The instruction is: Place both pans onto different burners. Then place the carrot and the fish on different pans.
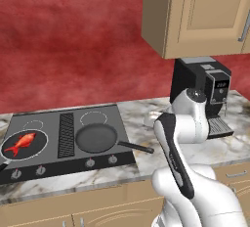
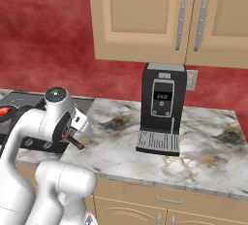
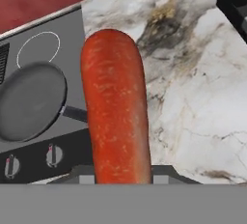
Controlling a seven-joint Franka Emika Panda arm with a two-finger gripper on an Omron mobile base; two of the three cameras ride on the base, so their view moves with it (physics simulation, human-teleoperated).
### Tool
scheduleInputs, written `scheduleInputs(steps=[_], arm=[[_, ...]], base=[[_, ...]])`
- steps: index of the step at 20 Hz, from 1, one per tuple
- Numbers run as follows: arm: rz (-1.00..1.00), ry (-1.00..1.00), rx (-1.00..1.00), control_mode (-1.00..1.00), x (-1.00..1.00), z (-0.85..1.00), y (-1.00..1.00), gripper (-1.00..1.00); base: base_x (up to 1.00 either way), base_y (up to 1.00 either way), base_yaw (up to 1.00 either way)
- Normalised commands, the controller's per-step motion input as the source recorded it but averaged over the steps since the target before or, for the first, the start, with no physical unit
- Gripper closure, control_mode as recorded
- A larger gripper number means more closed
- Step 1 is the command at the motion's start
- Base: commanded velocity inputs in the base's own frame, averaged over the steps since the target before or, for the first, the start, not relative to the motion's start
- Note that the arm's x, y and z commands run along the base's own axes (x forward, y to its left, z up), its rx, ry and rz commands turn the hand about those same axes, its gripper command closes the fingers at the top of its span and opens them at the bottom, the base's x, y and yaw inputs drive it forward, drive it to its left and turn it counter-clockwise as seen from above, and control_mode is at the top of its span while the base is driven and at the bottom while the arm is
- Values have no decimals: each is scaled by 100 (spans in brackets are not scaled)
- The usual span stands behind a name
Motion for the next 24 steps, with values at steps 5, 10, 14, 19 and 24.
scheduleInputs(steps=[5, 10, 14, 19, 24], arm=[[4, -11, 0, -100, 0, 46, 59, 100], [2, -13, 0, -100, 0, 36, 56, 100], [0, -7, -2, -100, 0, 19, 55, 100], [0, -1, -3, -100, 3, 7, 55, 100], [-1, 0, -4, -100, 21, 0, 47, 100]], base=[[0, 0, 0], [0, 0, 0], [0, 0, 0], [0, 0, 0], [0, 0, 0]])
